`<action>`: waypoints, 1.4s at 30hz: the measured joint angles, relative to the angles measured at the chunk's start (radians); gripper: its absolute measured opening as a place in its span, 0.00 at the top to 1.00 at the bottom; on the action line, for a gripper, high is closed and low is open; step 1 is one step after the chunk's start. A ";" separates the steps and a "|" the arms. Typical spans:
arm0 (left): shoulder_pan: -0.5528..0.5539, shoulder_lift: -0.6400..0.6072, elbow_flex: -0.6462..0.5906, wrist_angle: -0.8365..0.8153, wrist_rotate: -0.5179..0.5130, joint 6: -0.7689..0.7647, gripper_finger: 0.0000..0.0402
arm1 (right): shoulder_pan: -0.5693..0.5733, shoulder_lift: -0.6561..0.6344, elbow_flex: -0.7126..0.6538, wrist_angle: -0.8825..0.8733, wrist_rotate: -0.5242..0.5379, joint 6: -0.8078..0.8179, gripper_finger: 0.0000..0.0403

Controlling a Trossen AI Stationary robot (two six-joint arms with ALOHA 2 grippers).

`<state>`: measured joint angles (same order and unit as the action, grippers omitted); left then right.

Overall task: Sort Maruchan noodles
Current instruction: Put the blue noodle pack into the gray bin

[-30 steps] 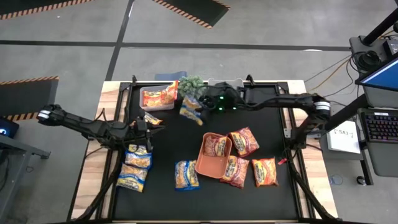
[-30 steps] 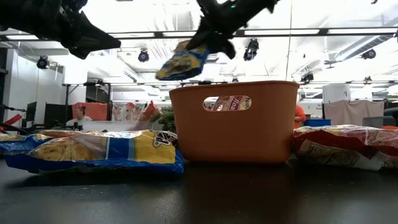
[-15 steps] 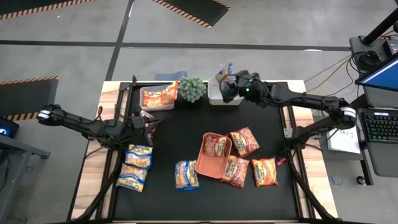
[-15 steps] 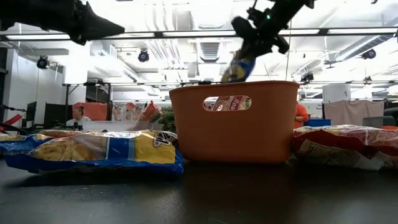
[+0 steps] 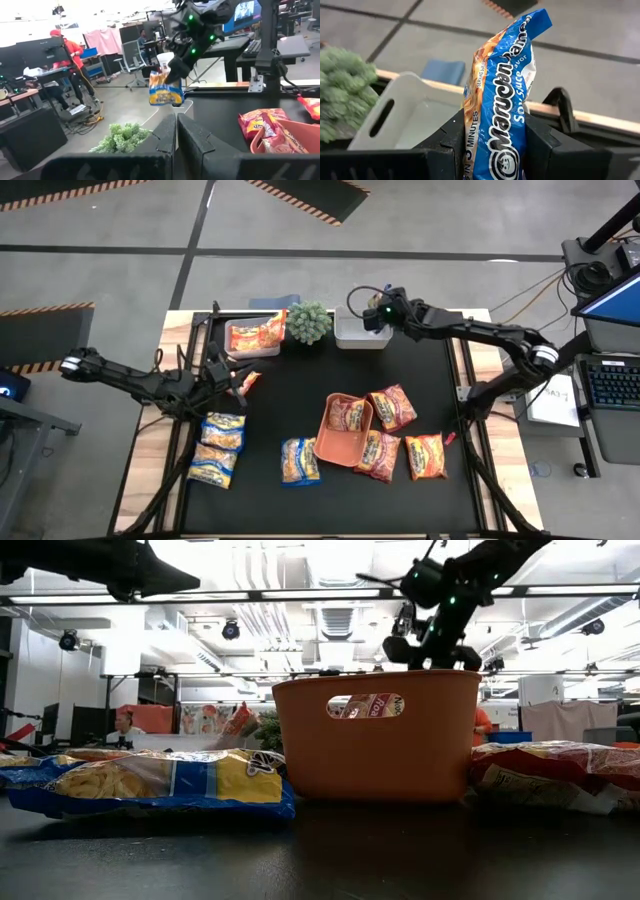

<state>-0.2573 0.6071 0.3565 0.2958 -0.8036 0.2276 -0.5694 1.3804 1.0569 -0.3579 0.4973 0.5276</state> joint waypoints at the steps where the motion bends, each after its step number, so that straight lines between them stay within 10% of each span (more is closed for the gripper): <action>1: 0.000 0.000 -0.002 0.000 0.000 0.000 1.00 | -0.001 0.011 0.000 -0.002 0.000 0.003 0.69; 24: 0.000 0.042 -0.006 -0.012 -0.001 0.000 1.00 | -0.007 0.162 0.000 -0.057 0.053 -0.004 0.69; 42: 0.000 0.055 -0.006 -0.012 -0.001 -0.005 1.00 | -0.005 0.188 0.014 -0.085 0.046 -0.003 0.47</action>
<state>-0.2573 0.6624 0.3504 0.2836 -0.8043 0.2224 -0.5743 1.5688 1.0713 -0.4429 0.5430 0.5245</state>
